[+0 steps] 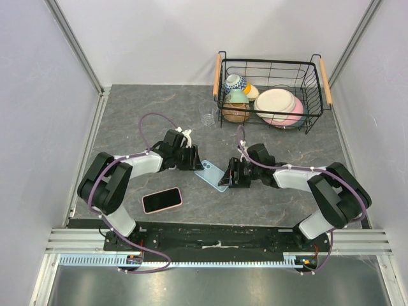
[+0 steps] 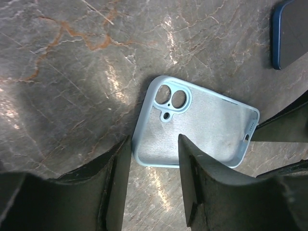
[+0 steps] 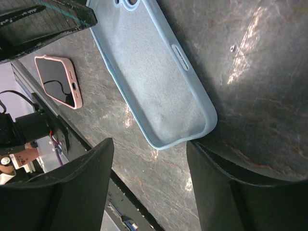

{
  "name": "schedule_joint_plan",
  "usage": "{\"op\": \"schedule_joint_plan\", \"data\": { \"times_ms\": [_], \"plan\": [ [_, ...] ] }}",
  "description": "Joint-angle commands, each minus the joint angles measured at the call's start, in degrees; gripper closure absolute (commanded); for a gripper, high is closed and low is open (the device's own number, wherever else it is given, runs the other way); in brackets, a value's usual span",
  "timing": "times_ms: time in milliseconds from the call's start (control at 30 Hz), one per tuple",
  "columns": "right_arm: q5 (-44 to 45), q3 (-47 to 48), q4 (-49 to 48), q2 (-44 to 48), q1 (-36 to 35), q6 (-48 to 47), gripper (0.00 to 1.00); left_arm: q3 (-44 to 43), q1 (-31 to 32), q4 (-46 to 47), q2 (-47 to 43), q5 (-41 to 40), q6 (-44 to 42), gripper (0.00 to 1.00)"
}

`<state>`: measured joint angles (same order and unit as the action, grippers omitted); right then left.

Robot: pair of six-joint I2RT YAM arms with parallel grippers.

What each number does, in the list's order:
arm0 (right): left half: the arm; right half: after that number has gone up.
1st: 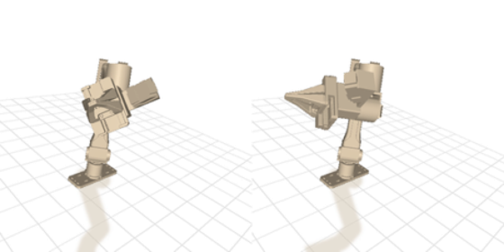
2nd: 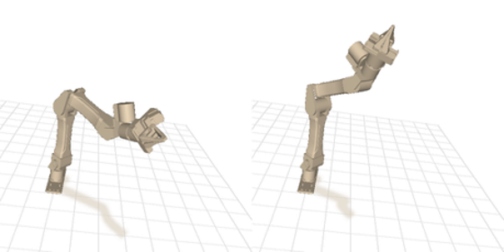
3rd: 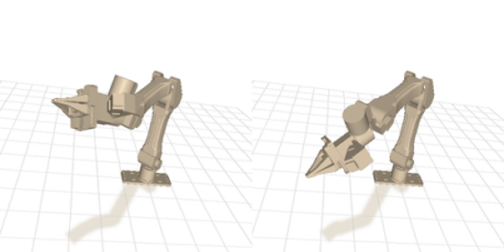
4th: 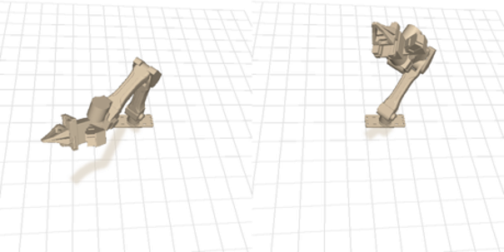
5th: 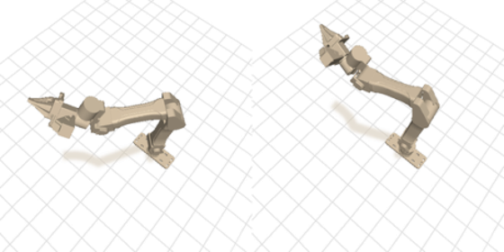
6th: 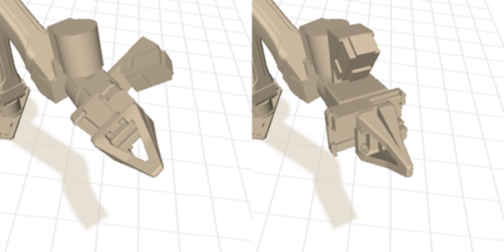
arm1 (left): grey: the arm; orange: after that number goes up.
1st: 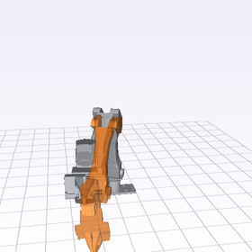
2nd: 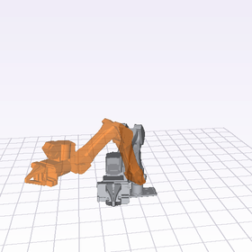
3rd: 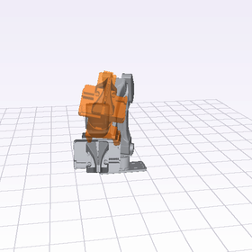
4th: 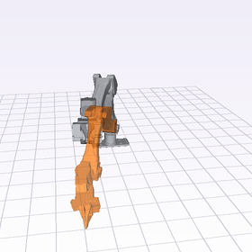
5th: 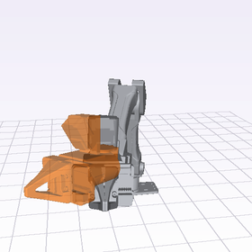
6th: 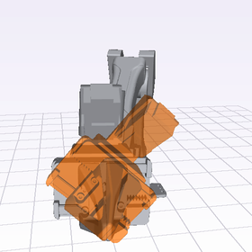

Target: Put the phone into the phone case

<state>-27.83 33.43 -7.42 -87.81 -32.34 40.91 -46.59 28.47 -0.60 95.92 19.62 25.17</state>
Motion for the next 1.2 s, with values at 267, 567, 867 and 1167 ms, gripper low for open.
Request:
{"op": "schedule_joint_plan", "data": {
  "times_ms": [267, 567, 867, 1167],
  "plan": [
    [1.0, 4.3, 2.8, -1.8, 1.3, -2.9, 0.30, 7.2, 7.0, 1.3, -8.8, 1.6, 4.5, 0.56],
    [9.0, 5.9, 15.7, 0.1, 1.3, -6.8, 0.11, 6.8, 9.0, -12.8, -10.6, -3.9, 9.5, 0.50],
    [16.8, 14.5, 25.4, 0.4, 1.6, -9.7, 0.02, -5.1, 9.0, -30.3, -11.5, -10.9, 6.7, 0.43],
    [23.5, 25.4, 33.2, 1.9, 4.4, -13.1, 0.02, -21.3, 9.0, -36.1, -9.4, -13.0, -2.8, 0.39]
  ]
}}
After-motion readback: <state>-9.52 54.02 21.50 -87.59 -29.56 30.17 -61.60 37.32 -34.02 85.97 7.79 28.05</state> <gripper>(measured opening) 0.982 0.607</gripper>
